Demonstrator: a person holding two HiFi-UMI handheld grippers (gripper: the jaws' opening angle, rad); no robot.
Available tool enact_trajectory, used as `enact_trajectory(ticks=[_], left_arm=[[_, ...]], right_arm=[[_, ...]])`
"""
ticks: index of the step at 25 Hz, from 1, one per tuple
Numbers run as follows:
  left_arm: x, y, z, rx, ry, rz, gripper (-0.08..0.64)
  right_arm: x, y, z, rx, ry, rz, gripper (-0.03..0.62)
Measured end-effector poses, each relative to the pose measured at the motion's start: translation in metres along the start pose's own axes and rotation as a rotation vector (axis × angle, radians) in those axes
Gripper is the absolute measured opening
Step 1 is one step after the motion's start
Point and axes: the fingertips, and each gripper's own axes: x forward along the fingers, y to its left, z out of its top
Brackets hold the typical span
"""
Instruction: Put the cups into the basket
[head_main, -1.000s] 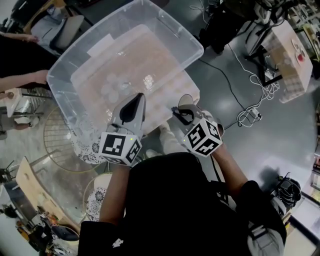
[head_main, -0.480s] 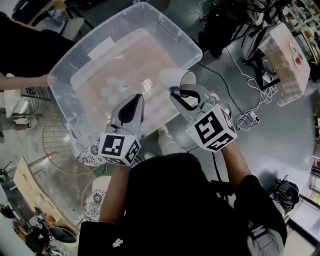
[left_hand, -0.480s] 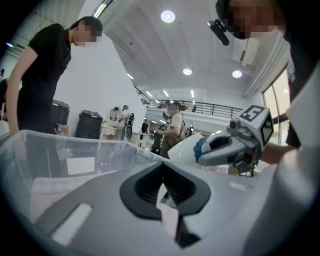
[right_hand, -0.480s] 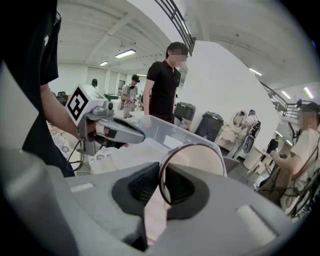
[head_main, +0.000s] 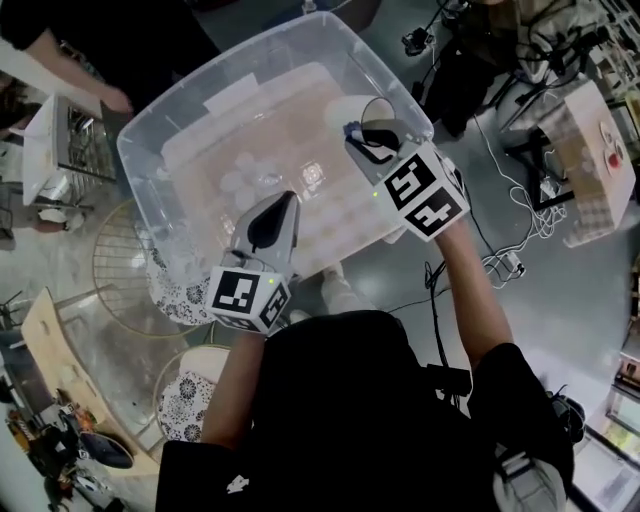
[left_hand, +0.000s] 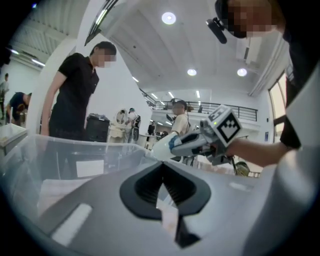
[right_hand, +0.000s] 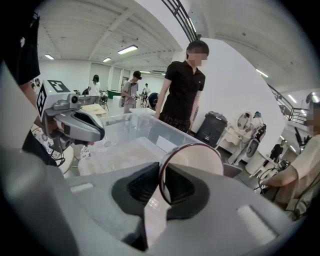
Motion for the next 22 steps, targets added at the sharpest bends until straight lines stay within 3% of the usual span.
enact_trajectory(ticks=[7,15,22], left_arm=[[-0.001,0.022,0.002,-0.021,-0.019,0.08,0.008],[0.0,0.042,0.01,-0.038,-0.045,0.156,0.008],[-0.006,0.059,0.008,-0.048,-0.043,0.239,0.008]], right_arm=[[0.06,-0.017,0.002,-0.037,0.053,0.073,0.041],[0.127,-0.022,-0.025,-0.102,0.19,0.184,0.041],[0.182,-0.017,-0.066,-0.257,0.355,0.264,0.043]])
